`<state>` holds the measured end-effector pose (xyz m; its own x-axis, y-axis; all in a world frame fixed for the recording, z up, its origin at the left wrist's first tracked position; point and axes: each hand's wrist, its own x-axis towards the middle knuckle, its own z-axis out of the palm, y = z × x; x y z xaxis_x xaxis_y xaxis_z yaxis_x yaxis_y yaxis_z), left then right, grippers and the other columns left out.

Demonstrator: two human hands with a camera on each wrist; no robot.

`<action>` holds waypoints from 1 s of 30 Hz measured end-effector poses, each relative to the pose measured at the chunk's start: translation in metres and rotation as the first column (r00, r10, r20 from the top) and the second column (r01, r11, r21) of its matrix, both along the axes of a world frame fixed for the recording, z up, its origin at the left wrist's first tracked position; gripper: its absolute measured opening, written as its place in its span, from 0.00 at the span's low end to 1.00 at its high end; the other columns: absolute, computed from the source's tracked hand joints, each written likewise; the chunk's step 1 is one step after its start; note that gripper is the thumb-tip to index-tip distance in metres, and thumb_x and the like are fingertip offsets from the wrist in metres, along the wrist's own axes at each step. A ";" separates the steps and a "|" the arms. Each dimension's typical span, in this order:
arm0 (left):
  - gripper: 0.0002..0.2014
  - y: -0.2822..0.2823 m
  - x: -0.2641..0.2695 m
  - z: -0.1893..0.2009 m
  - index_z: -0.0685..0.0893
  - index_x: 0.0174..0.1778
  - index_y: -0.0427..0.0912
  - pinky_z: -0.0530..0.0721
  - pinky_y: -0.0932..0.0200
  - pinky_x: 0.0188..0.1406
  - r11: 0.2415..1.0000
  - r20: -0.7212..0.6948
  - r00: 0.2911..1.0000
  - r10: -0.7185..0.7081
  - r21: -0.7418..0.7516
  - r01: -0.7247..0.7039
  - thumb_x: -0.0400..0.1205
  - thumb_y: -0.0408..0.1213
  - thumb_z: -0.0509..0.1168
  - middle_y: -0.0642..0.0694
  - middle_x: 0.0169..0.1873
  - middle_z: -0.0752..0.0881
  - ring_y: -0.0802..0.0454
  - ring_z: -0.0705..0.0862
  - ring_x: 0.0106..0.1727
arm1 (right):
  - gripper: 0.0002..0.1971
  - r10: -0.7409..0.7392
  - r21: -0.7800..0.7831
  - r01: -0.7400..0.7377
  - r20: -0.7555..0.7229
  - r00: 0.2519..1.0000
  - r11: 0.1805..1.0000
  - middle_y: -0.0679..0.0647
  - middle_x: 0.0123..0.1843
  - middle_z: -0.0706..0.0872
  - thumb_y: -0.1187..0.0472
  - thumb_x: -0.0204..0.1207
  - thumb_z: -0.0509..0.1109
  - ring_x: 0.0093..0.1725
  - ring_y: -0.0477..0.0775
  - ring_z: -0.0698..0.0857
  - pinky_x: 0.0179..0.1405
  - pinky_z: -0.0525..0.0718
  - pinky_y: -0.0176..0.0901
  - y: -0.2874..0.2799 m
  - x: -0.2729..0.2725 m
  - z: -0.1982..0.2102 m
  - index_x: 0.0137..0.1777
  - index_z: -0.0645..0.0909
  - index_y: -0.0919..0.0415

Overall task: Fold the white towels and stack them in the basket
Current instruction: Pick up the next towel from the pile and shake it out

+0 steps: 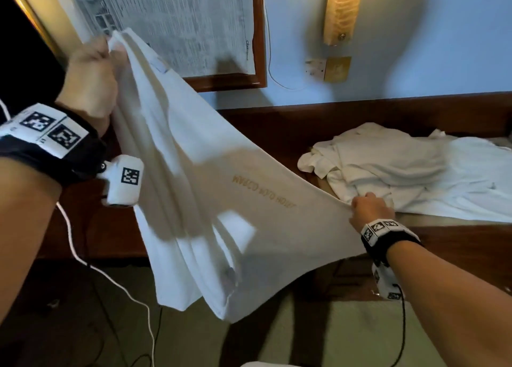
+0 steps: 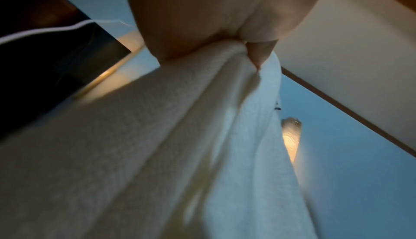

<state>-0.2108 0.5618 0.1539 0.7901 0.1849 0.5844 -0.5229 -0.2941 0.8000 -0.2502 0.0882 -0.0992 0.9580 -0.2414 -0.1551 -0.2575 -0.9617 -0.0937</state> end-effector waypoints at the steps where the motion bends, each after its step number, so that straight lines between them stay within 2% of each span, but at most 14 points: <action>1: 0.15 -0.026 -0.009 0.003 0.82 0.34 0.48 0.75 0.63 0.39 0.998 -0.059 0.998 -0.011 0.059 0.015 0.87 0.44 0.65 0.61 0.32 0.82 0.65 0.77 0.34 | 0.11 0.058 0.064 -0.066 0.120 0.991 0.996 0.58 0.61 0.81 0.57 0.76 0.69 0.62 0.63 0.81 0.60 0.79 0.53 0.019 0.003 0.011 0.58 0.84 0.54; 3: 0.18 -0.055 -0.020 0.001 0.75 0.31 0.45 0.70 0.60 0.31 0.972 -0.071 0.996 -0.044 0.226 0.059 0.89 0.40 0.60 0.60 0.24 0.78 0.63 0.73 0.28 | 0.07 0.132 0.287 -0.271 0.422 0.897 0.919 0.58 0.52 0.88 0.61 0.76 0.69 0.51 0.62 0.86 0.49 0.80 0.45 0.065 0.006 0.039 0.50 0.88 0.56; 5: 0.21 -0.071 -0.023 -0.003 0.74 0.36 0.35 0.68 0.58 0.26 0.953 -0.122 0.985 -0.124 0.262 0.152 0.88 0.48 0.59 0.49 0.27 0.75 0.56 0.71 0.26 | 0.06 0.143 0.423 -0.519 0.657 0.741 0.743 0.53 0.41 0.91 0.63 0.77 0.71 0.40 0.53 0.88 0.41 0.81 0.40 0.120 0.000 0.079 0.45 0.89 0.56; 7: 0.21 -0.082 -0.026 -0.005 0.71 0.34 0.40 0.64 0.61 0.22 0.914 -0.191 0.964 -0.184 0.329 0.239 0.85 0.53 0.58 0.47 0.27 0.70 0.57 0.67 0.23 | 0.06 0.156 0.492 -0.698 0.749 0.644 0.520 0.51 0.42 0.91 0.62 0.79 0.71 0.41 0.50 0.88 0.44 0.84 0.39 0.167 -0.010 0.119 0.48 0.90 0.59; 9: 0.20 -0.090 -0.031 -0.006 0.69 0.32 0.41 0.64 0.60 0.26 0.853 -0.159 0.956 -0.248 0.432 0.293 0.86 0.50 0.57 0.49 0.29 0.68 0.58 0.65 0.26 | 0.09 0.144 0.595 -0.745 0.744 0.653 0.303 0.53 0.48 0.91 0.60 0.81 0.70 0.45 0.54 0.88 0.45 0.85 0.44 0.199 -0.017 0.150 0.55 0.88 0.64; 11: 0.20 -0.089 -0.030 -0.010 0.71 0.34 0.35 0.64 0.59 0.31 0.818 -0.133 0.946 -0.296 0.475 0.323 0.87 0.47 0.57 0.45 0.32 0.68 0.56 0.66 0.31 | 0.08 0.077 0.694 -0.702 0.700 0.710 0.158 0.53 0.40 0.87 0.61 0.81 0.69 0.32 0.52 0.83 0.30 0.80 0.44 0.217 -0.021 0.171 0.50 0.84 0.66; 15: 0.19 -0.075 -0.026 -0.012 0.71 0.32 0.42 0.63 0.59 0.32 0.812 -0.127 0.931 -0.341 0.459 0.360 0.87 0.47 0.58 0.50 0.30 0.67 0.58 0.65 0.31 | 0.15 -0.058 0.784 -0.614 0.620 0.783 0.088 0.42 0.21 0.72 0.68 0.83 0.67 0.18 0.45 0.67 0.20 0.66 0.37 0.237 -0.027 0.191 0.34 0.73 0.63; 16: 0.19 -0.070 -0.026 -0.013 0.69 0.31 0.43 0.62 0.58 0.32 0.824 -0.125 0.929 -0.350 0.432 0.368 0.87 0.47 0.58 0.50 0.30 0.66 0.58 0.65 0.31 | 0.15 -0.083 0.786 -0.613 0.618 0.781 0.081 0.41 0.19 0.71 0.69 0.84 0.66 0.17 0.43 0.66 0.20 0.65 0.35 0.241 -0.028 0.193 0.34 0.73 0.61; 18: 0.24 -0.061 -0.023 -0.016 0.69 0.33 0.33 0.62 0.54 0.34 0.855 -0.123 0.922 -0.368 0.344 0.388 0.87 0.49 0.59 0.43 0.31 0.66 0.51 0.65 0.32 | 0.12 -0.098 0.777 -0.624 0.629 0.771 0.082 0.41 0.21 0.73 0.68 0.85 0.65 0.18 0.40 0.68 0.21 0.68 0.29 0.247 -0.029 0.192 0.38 0.76 0.61; 20: 0.27 -0.051 -0.019 -0.021 0.71 0.37 0.26 0.64 0.51 0.39 0.892 -0.142 0.928 -0.345 0.257 0.371 0.85 0.51 0.61 0.41 0.34 0.69 0.46 0.67 0.36 | 0.08 -0.024 0.768 -0.627 0.634 0.773 0.133 0.48 0.27 0.78 0.64 0.85 0.66 0.23 0.38 0.73 0.25 0.72 0.30 0.249 -0.028 0.182 0.43 0.79 0.65; 23: 0.19 -0.040 -0.014 -0.024 0.74 0.36 0.36 0.67 0.51 0.43 0.939 -0.210 0.933 -0.293 0.118 0.322 0.84 0.48 0.62 0.42 0.36 0.71 0.46 0.69 0.39 | 0.18 0.155 0.740 -0.602 0.585 0.796 0.299 0.70 0.39 0.84 0.53 0.82 0.68 0.37 0.52 0.80 0.35 0.81 0.54 0.241 -0.028 0.144 0.47 0.82 0.71; 24: 0.16 -0.038 -0.014 -0.023 0.74 0.35 0.40 0.68 0.52 0.41 0.950 -0.213 0.938 -0.273 0.090 0.297 0.85 0.47 0.62 0.42 0.35 0.71 0.47 0.69 0.37 | 0.18 0.187 0.736 -0.579 0.551 0.814 0.352 0.71 0.40 0.85 0.52 0.83 0.68 0.37 0.53 0.81 0.35 0.81 0.55 0.235 -0.031 0.127 0.47 0.83 0.70; 27: 0.19 -0.018 -0.006 -0.019 0.69 0.32 0.48 0.65 0.58 0.29 0.976 -0.208 0.963 -0.171 0.100 0.195 0.90 0.41 0.60 0.45 0.28 0.68 0.54 0.67 0.27 | 0.18 0.204 0.706 -0.485 0.449 0.870 0.515 0.52 0.28 0.75 0.54 0.85 0.67 0.29 0.41 0.72 0.31 0.71 0.40 0.206 -0.039 0.070 0.33 0.77 0.58; 30: 0.18 0.002 0.002 -0.014 0.69 0.32 0.50 0.62 0.59 0.21 0.989 -0.212 0.968 -0.130 0.044 0.143 0.89 0.41 0.60 0.47 0.22 0.69 0.55 0.66 0.20 | 0.22 0.179 0.636 -0.358 0.330 0.927 0.684 0.48 0.28 0.69 0.49 0.84 0.67 0.29 0.45 0.67 0.33 0.67 0.46 0.170 -0.051 0.020 0.30 0.71 0.59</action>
<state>-0.2088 0.5642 0.1401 0.9109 0.0370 0.4109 -0.3851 -0.2813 0.8790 -0.3008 0.2586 -0.0794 0.9918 0.1159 0.0546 0.1164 -0.6372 -0.7619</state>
